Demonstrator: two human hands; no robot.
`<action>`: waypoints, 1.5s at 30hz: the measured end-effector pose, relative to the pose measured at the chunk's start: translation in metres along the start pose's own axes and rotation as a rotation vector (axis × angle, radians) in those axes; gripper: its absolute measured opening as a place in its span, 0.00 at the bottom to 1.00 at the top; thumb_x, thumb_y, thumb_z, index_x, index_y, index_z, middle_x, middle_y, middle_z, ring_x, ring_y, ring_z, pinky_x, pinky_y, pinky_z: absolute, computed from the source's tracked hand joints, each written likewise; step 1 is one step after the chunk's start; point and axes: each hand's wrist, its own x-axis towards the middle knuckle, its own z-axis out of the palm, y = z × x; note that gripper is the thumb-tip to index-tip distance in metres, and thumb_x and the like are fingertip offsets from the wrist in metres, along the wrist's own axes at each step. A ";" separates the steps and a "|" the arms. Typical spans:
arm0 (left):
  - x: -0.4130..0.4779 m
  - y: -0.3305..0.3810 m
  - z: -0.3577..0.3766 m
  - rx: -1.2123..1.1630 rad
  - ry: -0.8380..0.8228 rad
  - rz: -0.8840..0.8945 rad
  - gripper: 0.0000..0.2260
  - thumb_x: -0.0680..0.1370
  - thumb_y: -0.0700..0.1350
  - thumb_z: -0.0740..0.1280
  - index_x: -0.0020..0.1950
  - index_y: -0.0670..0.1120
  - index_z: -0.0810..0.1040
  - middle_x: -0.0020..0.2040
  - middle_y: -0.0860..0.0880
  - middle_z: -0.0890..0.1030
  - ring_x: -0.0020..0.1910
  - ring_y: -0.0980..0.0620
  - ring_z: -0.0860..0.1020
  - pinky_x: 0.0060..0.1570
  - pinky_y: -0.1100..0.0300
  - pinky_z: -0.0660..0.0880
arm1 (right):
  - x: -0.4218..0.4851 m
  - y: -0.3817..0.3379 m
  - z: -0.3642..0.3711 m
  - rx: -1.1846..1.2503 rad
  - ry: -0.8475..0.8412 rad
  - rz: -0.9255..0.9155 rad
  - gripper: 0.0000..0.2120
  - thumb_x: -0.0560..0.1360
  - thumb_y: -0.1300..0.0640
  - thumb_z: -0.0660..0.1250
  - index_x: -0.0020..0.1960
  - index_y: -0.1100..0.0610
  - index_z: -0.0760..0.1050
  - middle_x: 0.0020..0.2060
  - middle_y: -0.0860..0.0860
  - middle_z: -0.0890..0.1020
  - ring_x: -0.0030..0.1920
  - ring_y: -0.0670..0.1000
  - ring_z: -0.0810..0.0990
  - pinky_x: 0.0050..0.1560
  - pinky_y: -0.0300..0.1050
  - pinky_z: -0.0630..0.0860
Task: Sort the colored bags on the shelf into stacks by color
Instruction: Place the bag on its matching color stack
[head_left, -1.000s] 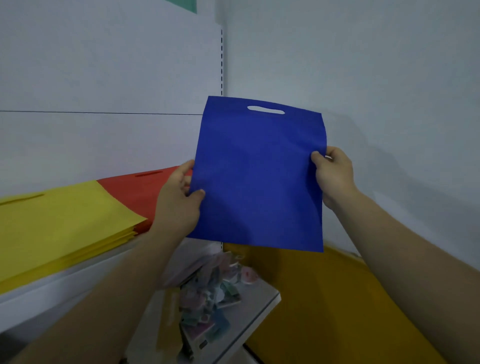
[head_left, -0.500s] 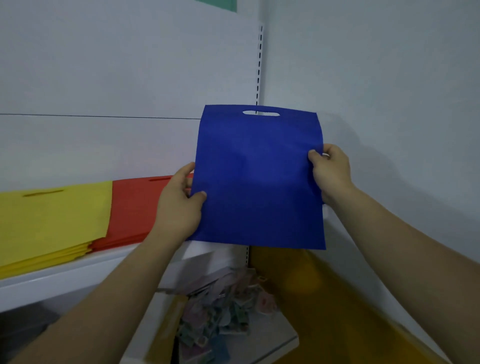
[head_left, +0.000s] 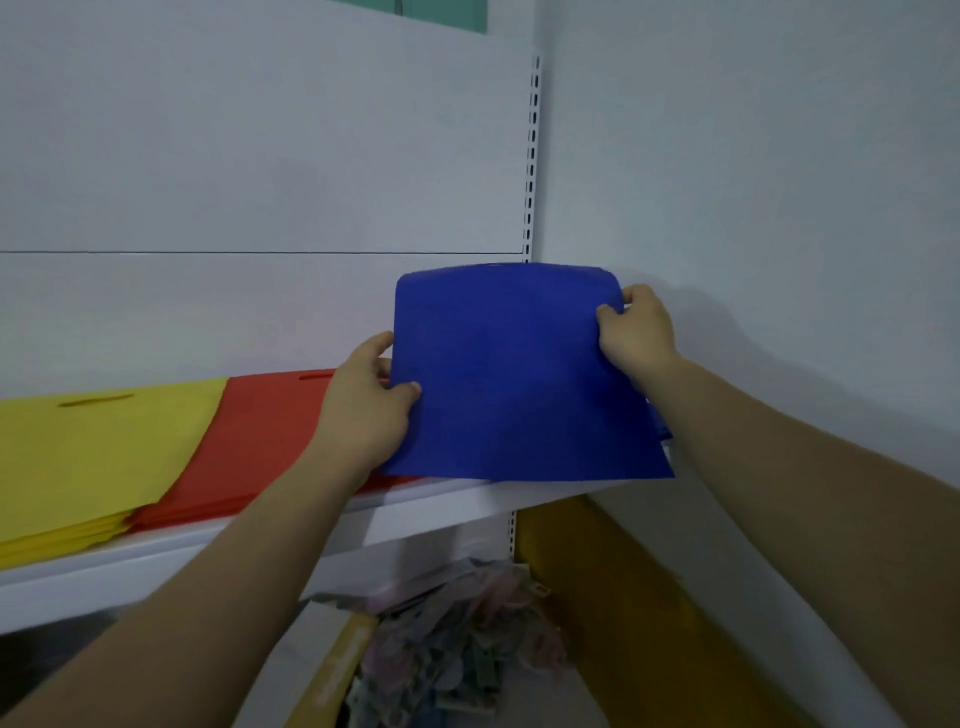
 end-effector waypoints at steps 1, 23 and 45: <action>-0.001 0.002 0.004 0.034 -0.016 -0.003 0.23 0.78 0.38 0.63 0.73 0.50 0.64 0.44 0.60 0.74 0.41 0.63 0.73 0.36 0.68 0.69 | 0.004 0.004 0.001 -0.027 -0.013 -0.009 0.07 0.80 0.56 0.57 0.56 0.57 0.67 0.43 0.49 0.73 0.40 0.48 0.72 0.42 0.45 0.71; -0.009 0.011 0.053 0.833 -0.425 -0.136 0.35 0.73 0.70 0.56 0.72 0.51 0.65 0.68 0.49 0.72 0.62 0.48 0.73 0.62 0.50 0.70 | 0.021 0.048 0.019 -0.796 -0.743 -0.145 0.27 0.78 0.39 0.57 0.70 0.55 0.68 0.69 0.52 0.70 0.66 0.53 0.70 0.64 0.46 0.67; -0.012 0.013 0.061 1.038 -0.498 0.021 0.38 0.69 0.74 0.56 0.73 0.53 0.64 0.70 0.52 0.69 0.67 0.50 0.68 0.67 0.48 0.63 | 0.043 0.053 0.047 -0.856 -0.878 -0.112 0.37 0.77 0.32 0.50 0.76 0.56 0.58 0.75 0.53 0.60 0.73 0.54 0.62 0.71 0.51 0.60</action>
